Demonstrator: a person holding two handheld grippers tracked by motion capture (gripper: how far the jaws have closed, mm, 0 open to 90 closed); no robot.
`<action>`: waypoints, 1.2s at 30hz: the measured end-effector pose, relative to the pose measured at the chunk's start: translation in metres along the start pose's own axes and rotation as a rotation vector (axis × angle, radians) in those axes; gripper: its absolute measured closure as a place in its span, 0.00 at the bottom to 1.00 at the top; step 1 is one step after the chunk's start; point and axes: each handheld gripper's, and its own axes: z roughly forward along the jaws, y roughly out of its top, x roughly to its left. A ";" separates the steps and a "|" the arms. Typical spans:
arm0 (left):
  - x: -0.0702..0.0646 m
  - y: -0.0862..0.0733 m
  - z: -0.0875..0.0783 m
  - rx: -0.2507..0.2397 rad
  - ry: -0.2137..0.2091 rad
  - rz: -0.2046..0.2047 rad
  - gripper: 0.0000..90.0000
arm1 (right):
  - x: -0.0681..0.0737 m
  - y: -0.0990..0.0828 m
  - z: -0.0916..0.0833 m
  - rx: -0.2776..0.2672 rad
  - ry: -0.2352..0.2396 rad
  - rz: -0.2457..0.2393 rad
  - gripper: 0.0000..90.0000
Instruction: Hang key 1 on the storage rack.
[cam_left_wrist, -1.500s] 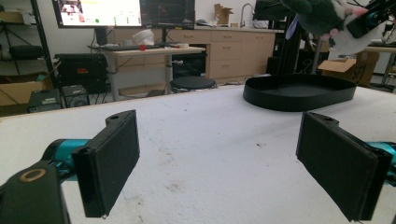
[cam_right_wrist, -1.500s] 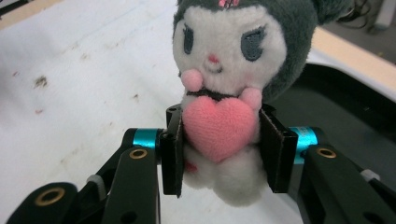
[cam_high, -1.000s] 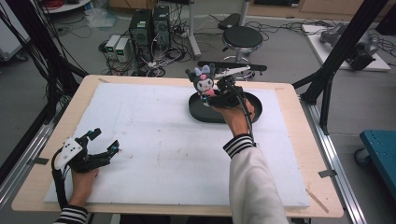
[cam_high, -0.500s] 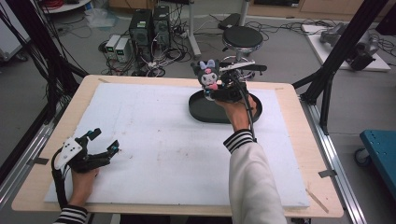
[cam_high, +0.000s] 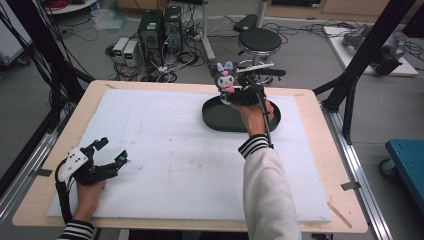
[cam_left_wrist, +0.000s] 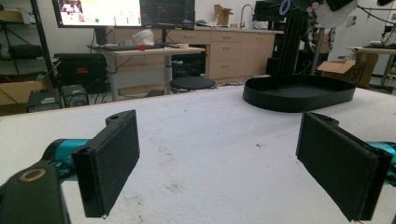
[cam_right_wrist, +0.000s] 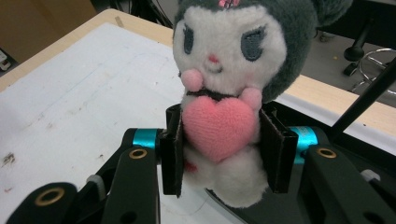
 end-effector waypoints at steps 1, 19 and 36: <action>0.000 0.000 0.000 0.002 0.000 0.001 0.15 | -0.001 0.000 0.002 -0.009 0.005 0.004 0.64; 0.000 0.000 0.000 -0.002 0.002 0.001 0.15 | 0.000 0.012 0.006 -0.011 -0.014 0.001 0.64; 0.000 0.000 0.000 0.002 0.001 -0.001 0.15 | 0.007 0.018 0.011 -0.006 -0.030 -0.017 0.63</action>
